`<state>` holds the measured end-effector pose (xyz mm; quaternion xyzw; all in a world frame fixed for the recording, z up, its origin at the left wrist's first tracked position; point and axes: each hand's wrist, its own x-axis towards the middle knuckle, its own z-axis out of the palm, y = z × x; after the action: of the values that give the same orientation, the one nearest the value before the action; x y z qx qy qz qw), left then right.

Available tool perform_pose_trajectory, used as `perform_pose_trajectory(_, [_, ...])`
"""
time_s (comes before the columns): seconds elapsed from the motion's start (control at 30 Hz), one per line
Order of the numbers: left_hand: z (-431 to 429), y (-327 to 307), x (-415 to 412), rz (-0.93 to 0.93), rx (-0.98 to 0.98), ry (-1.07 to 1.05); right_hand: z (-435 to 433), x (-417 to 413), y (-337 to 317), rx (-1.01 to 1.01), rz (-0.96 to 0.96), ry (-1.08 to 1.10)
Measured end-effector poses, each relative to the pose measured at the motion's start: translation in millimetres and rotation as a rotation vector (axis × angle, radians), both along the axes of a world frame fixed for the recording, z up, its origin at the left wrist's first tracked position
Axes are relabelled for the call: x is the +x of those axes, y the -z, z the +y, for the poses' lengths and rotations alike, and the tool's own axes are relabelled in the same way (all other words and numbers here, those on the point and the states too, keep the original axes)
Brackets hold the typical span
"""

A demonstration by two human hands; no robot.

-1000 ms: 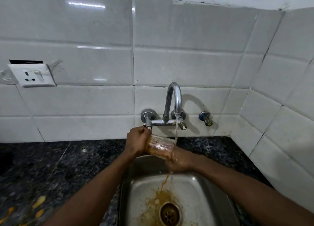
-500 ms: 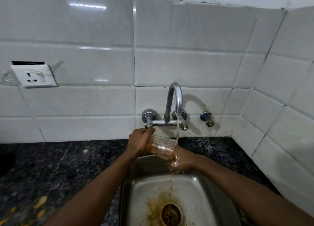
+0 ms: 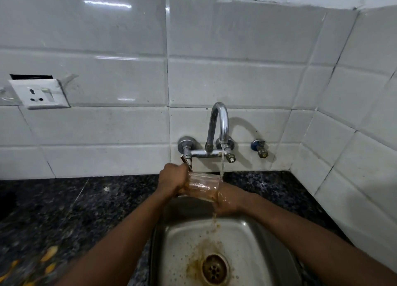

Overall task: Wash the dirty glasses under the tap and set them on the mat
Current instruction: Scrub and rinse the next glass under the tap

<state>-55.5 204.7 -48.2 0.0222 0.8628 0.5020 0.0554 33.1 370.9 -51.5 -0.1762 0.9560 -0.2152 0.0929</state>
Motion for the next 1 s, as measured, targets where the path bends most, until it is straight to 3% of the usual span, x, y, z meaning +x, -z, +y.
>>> perform_pose_trajectory(0.07, [2.7, 0.8, 0.5, -0.227, 0.108, -0.051, -2.3, 5.2, -4.0, -0.140, -0.027, -0.004])
perform_pose_trajectory(0.13, [2.7, 3.3, 4.8, -0.371, 0.291, -0.058, -12.8, 12.3, -5.2, -0.523, -0.163, 0.003])
perform_pose_trajectory(0.2, [4.8, 8.5, 8.0, -0.457, 0.421, -0.062, -26.2, 12.0, -2.2, -0.740, -0.079, 0.330])
perform_pose_trajectory(0.3, [16.3, 24.2, 10.5, -0.394, 0.314, -0.091, -34.9, -6.9, 10.0, -0.872, 0.177, 0.973])
perform_pose_trajectory(0.37, [24.3, 33.6, 16.3, -0.154, 0.149, -0.121, -31.3, -16.7, 5.0, -0.871, 0.144, 1.160])
perform_pose_trajectory(0.47, [25.4, 33.0, 36.8, 0.367, 0.171, 0.003, -18.1, -19.9, -5.1, -0.964, -0.019, 1.113])
perform_pose_trajectory(0.53, [23.7, 30.3, 41.5, 0.446, 0.127, 0.002, -19.9, -15.1, -11.5, -0.975, -0.031, 1.072])
perform_pose_trajectory(0.57, [26.0, 28.3, 38.2, 0.294, 0.130, -0.043, -22.5, -12.9, -10.2, -0.886, 0.051, 1.056])
perform_pose_trajectory(0.63, [27.7, 20.9, 30.1, -0.195, 0.270, -0.113, -29.2, -9.9, -5.9, -0.705, 0.281, 0.999])
perform_pose_trajectory(0.67, [28.1, 17.8, 29.4, -0.352, 0.341, -0.089, -30.8, -8.4, -4.7, -0.670, 0.359, 0.959])
perform_pose_trajectory(0.7, [28.3, 15.1, 31.8, -0.360, 0.367, -0.088, -29.6, -8.5, -3.9, -0.683, 0.388, 0.934])
perform_pose_trajectory(0.73, [29.0, 15.9, 31.5, -0.214, 0.340, -0.108, -28.0, -9.8, -4.7, -0.767, 0.371, 0.937])
perform_pose_trajectory(0.8, [24.6, 18.1, 39.4, 0.256, 0.225, -0.143, -27.3, -13.2, -10.1, -1.009, 0.223, 1.000])
perform_pose_trajectory(0.83, [23.8, 17.0, 43.8, 0.409, 0.179, -0.126, -28.6, -14.3, -14.6, -1.086, 0.160, 1.027])
perform_pose_trajectory(0.87, [23.5, 15.2, 42.4, 0.439, 0.175, -0.110, -29.8, -14.2, -16.9, -1.091, 0.152, 1.038])
perform_pose_trajectory(0.9, [25.2, 13.1, 34.9, 0.311, 0.208, -0.111, -31.4, -13.5, -15.9, -1.037, 0.209, 1.019])
perform_pose_trajectory(0.97, [24.0, 8.0, 20.9, -0.156, 0.366, -0.111, -36.9, -10.3, -12.0, -0.867, 0.371, 0.929])
perform_pose_trajectory(1.0, [21.8, 5.6, 18.7, -0.303, 0.405, -0.094, -39.0, -8.7, -10.5, -0.835, 0.405, 0.908])
